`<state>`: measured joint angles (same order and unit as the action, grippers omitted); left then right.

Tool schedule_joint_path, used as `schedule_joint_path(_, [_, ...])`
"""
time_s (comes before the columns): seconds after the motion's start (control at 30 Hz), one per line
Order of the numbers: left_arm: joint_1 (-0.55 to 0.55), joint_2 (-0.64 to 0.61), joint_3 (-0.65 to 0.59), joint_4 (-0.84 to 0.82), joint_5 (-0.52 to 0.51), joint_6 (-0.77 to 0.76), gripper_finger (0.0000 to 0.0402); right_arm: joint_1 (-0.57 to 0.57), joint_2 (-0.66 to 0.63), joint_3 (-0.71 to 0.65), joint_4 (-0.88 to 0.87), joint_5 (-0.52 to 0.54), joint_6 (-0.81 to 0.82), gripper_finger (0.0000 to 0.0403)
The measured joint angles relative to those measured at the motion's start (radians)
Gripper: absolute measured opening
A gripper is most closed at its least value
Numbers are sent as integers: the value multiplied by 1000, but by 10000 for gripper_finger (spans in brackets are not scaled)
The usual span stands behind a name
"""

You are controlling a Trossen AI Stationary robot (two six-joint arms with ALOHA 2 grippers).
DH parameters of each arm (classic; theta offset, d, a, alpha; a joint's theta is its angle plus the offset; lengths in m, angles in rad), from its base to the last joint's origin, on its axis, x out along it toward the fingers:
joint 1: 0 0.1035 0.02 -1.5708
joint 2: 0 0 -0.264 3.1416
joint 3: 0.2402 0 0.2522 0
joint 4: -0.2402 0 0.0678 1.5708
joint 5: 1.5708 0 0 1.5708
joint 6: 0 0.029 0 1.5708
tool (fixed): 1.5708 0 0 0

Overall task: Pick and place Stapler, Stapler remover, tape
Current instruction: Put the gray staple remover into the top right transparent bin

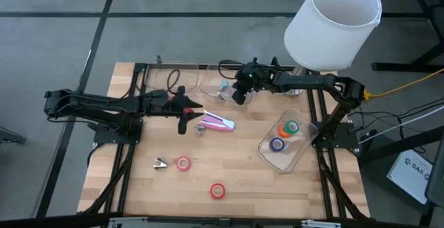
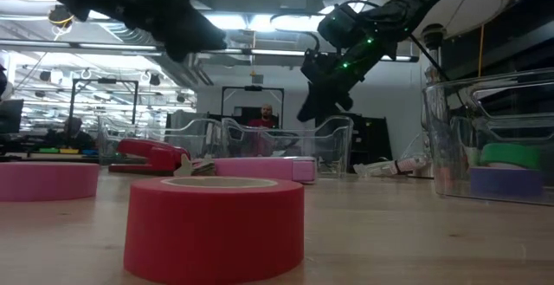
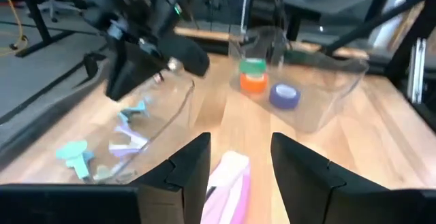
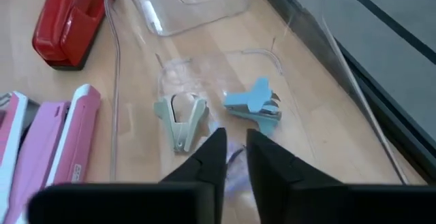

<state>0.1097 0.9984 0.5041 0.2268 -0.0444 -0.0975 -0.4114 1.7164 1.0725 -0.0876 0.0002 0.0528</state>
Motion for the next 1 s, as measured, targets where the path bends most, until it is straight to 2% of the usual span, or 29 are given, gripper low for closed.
schedule_joint_path(0.3, [-33, 78, 0, -9, -1, 22, 148, 5, 0, 0, 28, -188, 48, 147])
schedule_joint_path(0.4, [-52, 84, 0, -60, 10, 59, 145, 27, 0, 0, 34, -208, 49, 162])
schedule_joint_path(0.7, [-118, 89, 0, -277, -5, 148, 138, 138, 0, 0, 91, -211, 18, 170])
schedule_joint_path(0.83, [-134, 131, 0, -288, -35, 166, 138, 173, 0, 0, 131, -211, 17, 170])
schedule_joint_path(1.0, [-155, 230, 0, -283, -34, 269, 138, 198, 0, 0, 161, -211, 14, 170])
